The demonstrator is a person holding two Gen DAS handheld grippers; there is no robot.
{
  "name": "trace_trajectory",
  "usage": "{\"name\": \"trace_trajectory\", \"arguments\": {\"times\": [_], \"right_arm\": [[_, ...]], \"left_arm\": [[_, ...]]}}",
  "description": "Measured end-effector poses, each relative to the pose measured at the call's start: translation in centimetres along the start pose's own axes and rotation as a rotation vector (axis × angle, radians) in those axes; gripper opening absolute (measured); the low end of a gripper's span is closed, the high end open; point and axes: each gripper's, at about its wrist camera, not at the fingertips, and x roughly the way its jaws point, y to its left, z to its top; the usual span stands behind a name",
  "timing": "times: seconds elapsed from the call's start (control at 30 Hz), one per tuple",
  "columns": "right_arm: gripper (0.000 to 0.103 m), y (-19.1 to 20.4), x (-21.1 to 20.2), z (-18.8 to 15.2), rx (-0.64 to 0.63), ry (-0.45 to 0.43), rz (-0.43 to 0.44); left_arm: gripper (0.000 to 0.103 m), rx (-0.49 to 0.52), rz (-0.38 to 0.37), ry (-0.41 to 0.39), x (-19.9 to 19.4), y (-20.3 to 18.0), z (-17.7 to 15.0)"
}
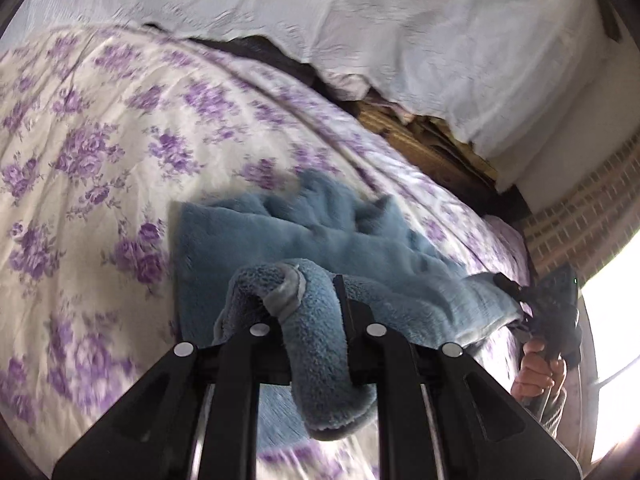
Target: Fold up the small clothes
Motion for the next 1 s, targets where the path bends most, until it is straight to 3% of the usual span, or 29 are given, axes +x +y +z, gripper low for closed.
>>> {"name": "trace_trajectory", "arguments": {"times": [0.13,0.2,0.27,0.33,0.4,0.5,0.67,0.77,0.83,0.93,1.0], "right_arm": [[0.024,-2.8,3.3,1.2,0.059,0.024,-0.01],[0.024,-4.6,4.2,1.0,0.102,0.033,0.037],[0.029,-5.2,4.0,1.1,0.131,0.05,0.087],[0.042,-4.5,2.5,1.2,0.119,0.039,0.147],[0.048,-2.6,0.7,1.1,0.049,0.021,0.152],[0.048,0.7,-2.0,0.4,-0.082,-0.025,0.136],[0.047,5.6,-2.6,-1.9,-0.301,-0.002,0.114],[0.04,6.8,-0.6,-3.4,-0.385,0.048,0.046],[0.04,7.4,1.2,-4.3,-0.454,0.076,-0.049],[0.039,7.8,4.1,-4.0,-0.481,0.083,-0.181],[0.039,7.9,5.6,-3.1,-0.474,0.06,-0.243]], "left_arm": [[0.016,-0.071,0.011,0.035,3.9,2.5,0.5],[0.017,-0.1,-0.015,0.029,4.8,3.4,0.2],[0.018,-0.088,-0.04,0.023,4.2,3.5,0.2],[0.025,-0.075,-0.061,-0.005,2.7,3.0,0.0],[0.044,-0.035,-0.08,-0.048,0.6,2.0,-0.3],[0.071,0.039,-0.037,-0.119,-2.0,0.6,-0.8],[0.074,0.134,-0.015,-0.158,-4.0,-0.6,-1.4],[0.074,0.158,-0.037,-0.092,-2.4,-1.0,-1.6],[0.074,0.211,-0.014,-0.058,-1.1,-2.1,-1.8],[0.074,0.272,0.17,-0.052,1.4,-4.0,-1.0],[0.074,0.241,0.245,-0.046,2.8,-4.1,0.2]]}}
